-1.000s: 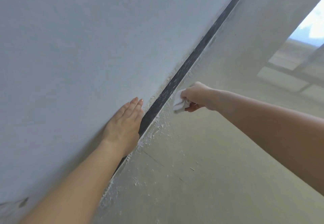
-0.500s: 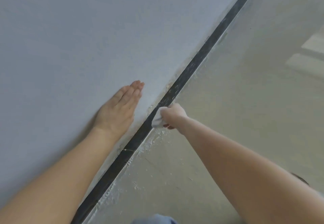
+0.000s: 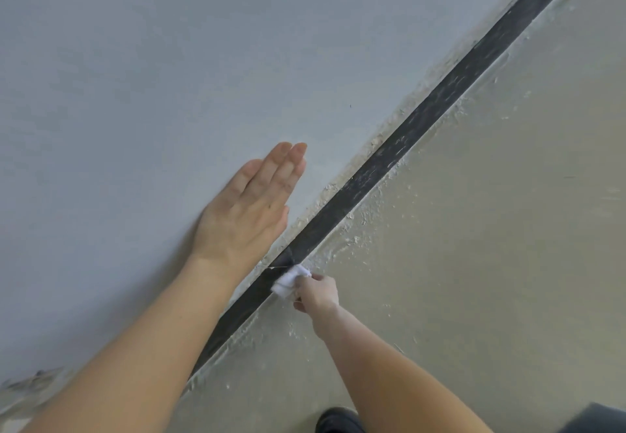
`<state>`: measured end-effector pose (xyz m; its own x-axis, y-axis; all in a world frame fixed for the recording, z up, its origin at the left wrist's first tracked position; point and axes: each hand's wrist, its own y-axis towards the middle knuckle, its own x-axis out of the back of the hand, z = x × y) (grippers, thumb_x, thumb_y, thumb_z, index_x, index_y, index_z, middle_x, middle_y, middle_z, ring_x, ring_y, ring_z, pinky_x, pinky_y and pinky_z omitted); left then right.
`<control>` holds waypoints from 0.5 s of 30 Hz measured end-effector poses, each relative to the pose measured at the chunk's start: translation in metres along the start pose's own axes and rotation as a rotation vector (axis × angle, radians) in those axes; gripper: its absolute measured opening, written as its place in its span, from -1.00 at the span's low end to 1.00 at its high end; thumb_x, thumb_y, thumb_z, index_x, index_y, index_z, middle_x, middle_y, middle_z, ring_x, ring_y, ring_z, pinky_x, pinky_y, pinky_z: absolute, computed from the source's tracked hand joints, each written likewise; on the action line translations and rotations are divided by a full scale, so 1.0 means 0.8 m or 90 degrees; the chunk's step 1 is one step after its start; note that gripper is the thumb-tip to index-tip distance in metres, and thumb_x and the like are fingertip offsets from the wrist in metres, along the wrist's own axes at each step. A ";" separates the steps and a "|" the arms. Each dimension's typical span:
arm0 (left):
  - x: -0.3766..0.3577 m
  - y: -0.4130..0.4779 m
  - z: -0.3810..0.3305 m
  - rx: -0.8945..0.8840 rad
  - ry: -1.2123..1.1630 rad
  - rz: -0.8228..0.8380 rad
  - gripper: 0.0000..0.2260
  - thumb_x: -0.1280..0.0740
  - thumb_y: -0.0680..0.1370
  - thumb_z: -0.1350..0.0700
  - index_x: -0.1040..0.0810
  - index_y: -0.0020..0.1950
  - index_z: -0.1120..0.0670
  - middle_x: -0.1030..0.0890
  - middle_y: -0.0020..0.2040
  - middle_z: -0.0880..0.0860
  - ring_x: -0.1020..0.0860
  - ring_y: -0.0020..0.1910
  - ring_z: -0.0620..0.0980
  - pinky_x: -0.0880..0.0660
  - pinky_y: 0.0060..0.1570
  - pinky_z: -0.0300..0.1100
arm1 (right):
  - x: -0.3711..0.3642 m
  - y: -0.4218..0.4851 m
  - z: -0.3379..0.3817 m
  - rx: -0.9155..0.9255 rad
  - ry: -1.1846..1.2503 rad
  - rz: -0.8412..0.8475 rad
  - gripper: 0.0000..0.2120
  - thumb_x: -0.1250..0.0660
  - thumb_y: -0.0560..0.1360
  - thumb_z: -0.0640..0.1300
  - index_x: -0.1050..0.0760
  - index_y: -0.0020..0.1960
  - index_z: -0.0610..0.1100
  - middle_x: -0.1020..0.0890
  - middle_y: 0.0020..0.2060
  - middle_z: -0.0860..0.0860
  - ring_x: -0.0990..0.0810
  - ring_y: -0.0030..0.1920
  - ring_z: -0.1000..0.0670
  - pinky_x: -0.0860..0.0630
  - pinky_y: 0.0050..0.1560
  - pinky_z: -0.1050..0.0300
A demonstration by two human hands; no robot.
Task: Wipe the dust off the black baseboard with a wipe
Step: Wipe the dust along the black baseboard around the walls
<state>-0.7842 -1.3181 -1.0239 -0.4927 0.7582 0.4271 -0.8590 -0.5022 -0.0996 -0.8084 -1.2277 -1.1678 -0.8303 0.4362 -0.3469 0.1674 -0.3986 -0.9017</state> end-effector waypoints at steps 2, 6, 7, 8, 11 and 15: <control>-0.003 0.003 -0.010 0.032 -0.007 -0.014 -0.44 0.01 0.61 -0.07 0.06 0.55 0.10 0.03 0.54 -0.01 0.09 0.48 0.05 0.16 0.42 -0.07 | 0.003 0.012 0.021 0.002 0.072 0.017 -0.89 -0.18 0.50 -0.29 -0.48 -0.07 -0.23 -0.56 -0.13 -0.16 -0.59 -0.16 -0.09 -0.64 -0.06 0.02; 0.002 0.005 -0.020 0.073 -0.023 -0.010 -0.44 0.02 0.60 -0.06 0.09 0.56 0.08 0.02 0.55 -0.03 0.03 0.50 0.00 0.21 0.38 -0.05 | 0.021 0.020 0.064 0.011 0.093 0.009 -0.74 -0.18 0.52 -0.28 -0.38 0.20 -0.19 -0.47 -0.14 -0.10 -0.53 -0.24 -0.03 -0.62 -0.22 0.10; 0.004 0.004 -0.019 0.068 -0.024 -0.005 -0.44 0.03 0.61 -0.06 0.10 0.56 0.08 0.03 0.55 -0.02 0.03 0.50 -0.02 0.22 0.38 -0.05 | 0.028 0.021 0.071 0.020 0.097 0.003 -0.78 -0.18 0.52 -0.29 -0.34 0.16 -0.16 -0.47 -0.16 -0.09 -0.54 -0.23 -0.04 -0.62 -0.20 0.09; 0.005 0.004 -0.017 0.062 -0.024 -0.001 -0.44 0.04 0.61 -0.07 0.11 0.55 0.09 0.03 0.55 -0.01 0.04 0.49 -0.02 0.23 0.38 -0.04 | 0.035 0.020 0.078 0.030 0.096 -0.008 -0.82 -0.18 0.52 -0.30 -0.32 0.11 -0.17 -0.46 -0.17 -0.10 -0.53 -0.22 -0.05 -0.63 -0.17 0.06; 0.007 0.004 -0.015 0.044 -0.017 0.008 -0.42 0.04 0.61 -0.09 0.12 0.55 0.11 0.06 0.56 0.04 0.06 0.50 -0.01 0.24 0.38 -0.02 | 0.060 0.013 0.093 0.086 0.183 -0.097 -0.97 -0.19 0.47 -0.36 -0.37 -0.09 -0.28 -0.46 -0.30 -0.13 -0.50 -0.31 -0.09 -0.60 0.00 -0.16; 0.007 0.025 -0.013 0.021 -0.040 0.001 -0.43 0.00 0.61 -0.05 0.10 0.55 0.12 0.09 0.56 0.09 0.08 0.52 0.03 0.25 0.40 -0.02 | 0.082 -0.001 0.109 0.222 0.347 -0.243 -0.81 -0.19 0.46 -0.24 -0.40 -0.32 -0.20 -0.51 -0.36 -0.14 -0.50 -0.40 -0.11 -0.56 -0.25 -0.01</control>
<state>-0.8061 -1.3193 -1.0330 -0.4834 0.7301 0.4830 -0.8525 -0.5179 -0.0705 -0.9095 -1.2694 -1.1676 -0.4011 0.8967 -0.1872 -0.3326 -0.3330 -0.8823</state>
